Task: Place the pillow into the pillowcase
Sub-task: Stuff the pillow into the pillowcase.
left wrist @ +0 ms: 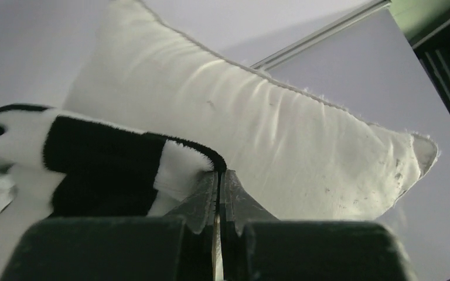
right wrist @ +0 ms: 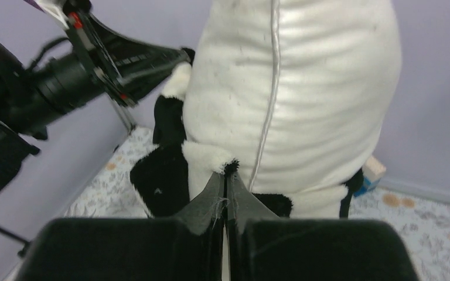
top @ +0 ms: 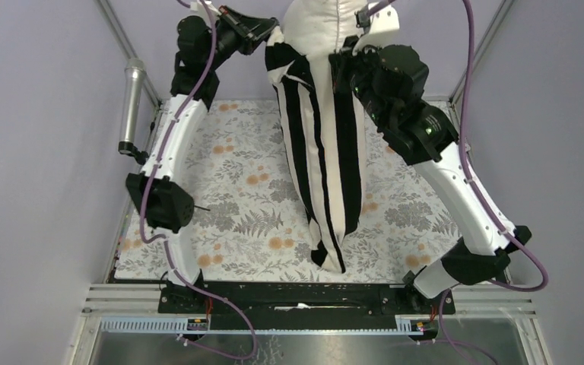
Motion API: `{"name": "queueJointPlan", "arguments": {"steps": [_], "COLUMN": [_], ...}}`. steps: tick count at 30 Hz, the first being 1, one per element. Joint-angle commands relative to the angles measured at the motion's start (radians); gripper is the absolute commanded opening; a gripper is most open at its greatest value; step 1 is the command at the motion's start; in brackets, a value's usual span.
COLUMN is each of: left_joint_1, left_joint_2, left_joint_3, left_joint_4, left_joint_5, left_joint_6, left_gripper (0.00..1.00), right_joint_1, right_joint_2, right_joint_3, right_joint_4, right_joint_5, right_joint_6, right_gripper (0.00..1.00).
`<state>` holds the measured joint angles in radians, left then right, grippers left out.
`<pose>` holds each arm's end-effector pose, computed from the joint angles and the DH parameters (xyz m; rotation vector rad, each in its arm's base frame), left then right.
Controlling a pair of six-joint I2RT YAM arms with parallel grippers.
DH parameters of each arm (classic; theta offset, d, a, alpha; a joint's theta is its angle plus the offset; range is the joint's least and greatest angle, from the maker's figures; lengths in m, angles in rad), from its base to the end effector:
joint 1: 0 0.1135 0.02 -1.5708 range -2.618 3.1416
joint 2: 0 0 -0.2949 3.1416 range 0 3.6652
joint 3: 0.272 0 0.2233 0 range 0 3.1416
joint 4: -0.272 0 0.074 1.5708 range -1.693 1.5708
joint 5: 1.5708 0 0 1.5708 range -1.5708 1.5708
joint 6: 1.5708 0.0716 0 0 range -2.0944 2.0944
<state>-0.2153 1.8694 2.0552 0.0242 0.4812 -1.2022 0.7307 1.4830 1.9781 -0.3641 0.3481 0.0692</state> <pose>0.4242 -0.1267 0.5227 -0.3087 1.5298 -1.4794 0.2360 0.1787 0.5807 -0.1934 1.4474 0.4039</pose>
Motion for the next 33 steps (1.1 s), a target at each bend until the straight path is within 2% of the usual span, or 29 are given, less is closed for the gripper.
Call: {"name": "queueJointPlan", "arguments": {"steps": [1,3,5,7,10,13,16,19,23,27,31,32,33], "left_joint_1": [-0.083,-0.106,-0.118,-0.121,-0.103,-0.063,-0.015,0.008,0.069,0.082,0.076,0.076,0.076], "left_joint_2": [0.148,0.217,0.242,0.229,0.154,0.005,-0.146,-0.257,-0.319,-0.289,-0.278,-0.282,-0.284], "left_joint_3": [0.386,0.490,0.514,0.492,0.371,0.094,-0.212,-0.466,-0.710,-0.758,-0.785,-0.790,-0.784], "left_joint_4": [-0.016,0.015,0.066,0.087,0.065,0.091,0.035,-0.046,0.065,0.250,0.508,0.561,0.588], "left_joint_5": [0.042,0.029,0.012,-0.001,-0.011,-0.033,-0.122,-0.199,-0.157,0.015,0.188,0.208,0.226], "left_joint_6": [0.024,-0.023,-0.069,-0.059,0.008,0.025,0.071,0.176,0.186,0.191,0.109,0.091,0.084], "left_gripper": [0.00,0.00,0.00,0.00,0.00,0.00,0.00,0.00,0.00,0.00,0.00,0.00,0.00], "right_joint_1": [-0.047,-0.093,-0.110,-0.112,-0.111,-0.070,0.073,0.178,0.359,0.452,0.457,0.457,0.457], "right_joint_2": [0.109,0.214,0.301,0.314,0.190,0.045,-0.050,-0.126,-0.182,-0.189,-0.201,-0.209,-0.216], "right_joint_3": [0.394,0.611,0.803,0.842,0.583,0.213,-0.150,-0.445,-0.730,-0.859,-0.822,-0.792,-0.759], "right_joint_4": [0.122,0.114,0.127,0.157,0.226,0.297,0.302,0.353,0.480,0.468,0.342,0.301,0.267], "right_joint_5": [0.063,0.060,0.047,-0.013,-0.195,-0.410,-0.466,-0.564,-0.550,-0.504,-0.444,-0.419,-0.387], "right_joint_6": [-0.106,-0.128,-0.155,-0.146,-0.025,0.056,0.003,0.074,0.153,0.178,0.154,0.139,0.128], "right_gripper": [0.00,0.00,0.00,0.00,0.00,0.00,0.00,0.00,0.00,0.00,0.01,0.08,0.23]}}
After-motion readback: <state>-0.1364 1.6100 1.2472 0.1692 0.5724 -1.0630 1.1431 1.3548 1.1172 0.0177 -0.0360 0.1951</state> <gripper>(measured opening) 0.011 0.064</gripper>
